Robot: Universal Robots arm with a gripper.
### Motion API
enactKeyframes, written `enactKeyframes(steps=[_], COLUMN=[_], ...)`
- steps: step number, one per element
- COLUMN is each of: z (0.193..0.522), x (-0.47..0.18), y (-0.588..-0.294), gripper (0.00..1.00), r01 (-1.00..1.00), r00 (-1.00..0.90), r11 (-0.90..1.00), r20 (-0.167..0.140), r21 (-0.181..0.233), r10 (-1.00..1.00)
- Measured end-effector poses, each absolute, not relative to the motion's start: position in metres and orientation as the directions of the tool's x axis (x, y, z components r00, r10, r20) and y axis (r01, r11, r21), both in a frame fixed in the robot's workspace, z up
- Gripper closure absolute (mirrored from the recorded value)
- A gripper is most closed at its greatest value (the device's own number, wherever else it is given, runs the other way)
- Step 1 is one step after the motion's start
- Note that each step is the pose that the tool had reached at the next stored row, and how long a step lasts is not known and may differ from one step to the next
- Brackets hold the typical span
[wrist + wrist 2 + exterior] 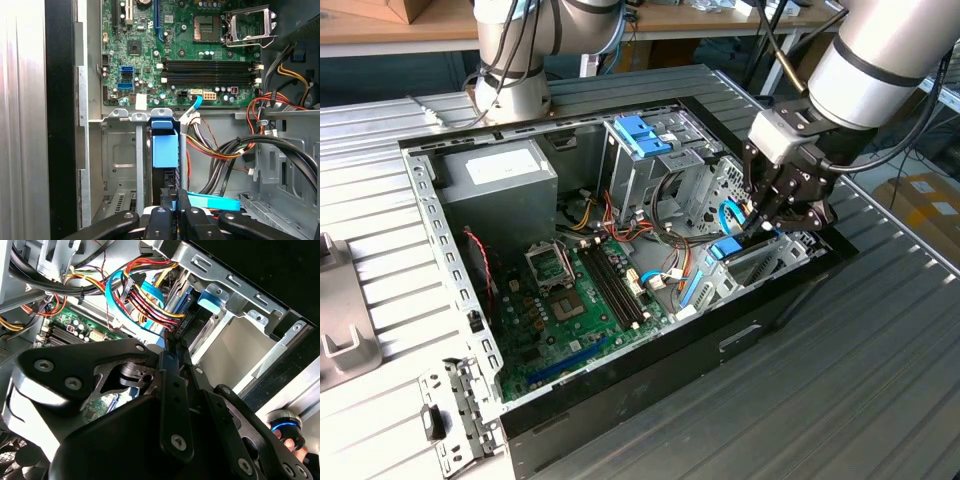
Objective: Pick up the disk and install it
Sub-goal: 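Insert the second disk wire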
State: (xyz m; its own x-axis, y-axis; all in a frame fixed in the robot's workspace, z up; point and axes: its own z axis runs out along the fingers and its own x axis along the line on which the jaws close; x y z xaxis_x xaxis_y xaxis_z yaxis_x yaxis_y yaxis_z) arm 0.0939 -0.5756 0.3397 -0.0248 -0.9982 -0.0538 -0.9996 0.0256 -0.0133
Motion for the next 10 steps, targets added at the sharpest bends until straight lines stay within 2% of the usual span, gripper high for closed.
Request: enactKeyframes(steps=[2,3,7,10], z=[0.339,0.339,0.343,0.358], x=[0.094,0.094,0.094,0.094], y=[-0.576,-0.576,-0.576,-0.576], gripper=[0.83,0.77,0.77,0.77], r01=[-1.0,-1.0,-1.0,-1.0], r00=[-0.025,-0.025,-0.025,-0.025], r11=[0.025,0.025,0.026,0.026], r20=[-0.054,-0.054,-0.054,-0.056], r21=[-0.013,-0.013,-0.013,-0.013], r10=[-0.998,-0.998,-0.998,-0.998])
